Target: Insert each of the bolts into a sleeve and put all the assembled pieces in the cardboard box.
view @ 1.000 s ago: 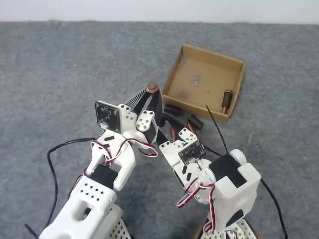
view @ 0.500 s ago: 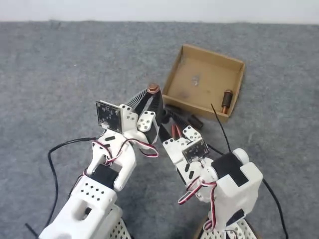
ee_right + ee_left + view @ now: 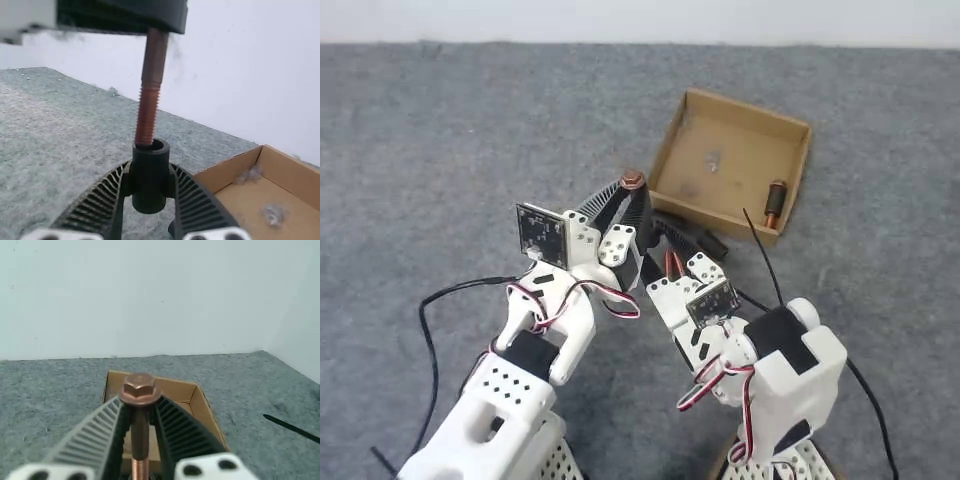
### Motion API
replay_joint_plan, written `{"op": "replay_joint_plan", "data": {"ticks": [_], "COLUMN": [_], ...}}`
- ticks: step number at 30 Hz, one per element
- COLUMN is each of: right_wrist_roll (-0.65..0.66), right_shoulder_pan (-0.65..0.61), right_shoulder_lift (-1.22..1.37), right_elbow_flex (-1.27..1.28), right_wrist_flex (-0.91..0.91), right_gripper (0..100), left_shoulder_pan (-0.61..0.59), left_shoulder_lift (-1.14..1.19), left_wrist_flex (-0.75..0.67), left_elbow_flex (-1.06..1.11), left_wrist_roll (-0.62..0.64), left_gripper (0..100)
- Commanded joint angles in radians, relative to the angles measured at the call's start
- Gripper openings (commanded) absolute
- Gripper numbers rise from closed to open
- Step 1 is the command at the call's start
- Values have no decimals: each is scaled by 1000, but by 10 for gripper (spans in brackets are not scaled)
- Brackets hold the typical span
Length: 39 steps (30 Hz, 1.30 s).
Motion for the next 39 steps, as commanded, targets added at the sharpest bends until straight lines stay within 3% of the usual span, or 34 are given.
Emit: {"op": "replay_joint_plan", "data": {"ticks": [1, 7, 19, 25, 39], "right_wrist_roll": [-14, -14, -14, -14, -12], "right_shoulder_pan": [2, 1, 1, 7, 45], "right_shoulder_lift": [-54, -54, -54, -54, -54], "right_elbow_flex": [-3, 5, 5, 6, -14], "right_wrist_flex": [-39, -67, -67, -67, -64], "right_gripper": [6, 6, 6, 6, 6], "left_shoulder_pan": [6, 8, 8, 6, 35], "left_shoulder_lift": [3, 3, 80, 198, 2], "left_wrist_flex": [-38, -112, -123, -245, -106], "left_elbow_flex": [-18, -15, -21, -36, 41], "left_wrist_roll": [-12, -11, -11, -12, -12], "left_gripper": [13, 13, 13, 13, 13]}}
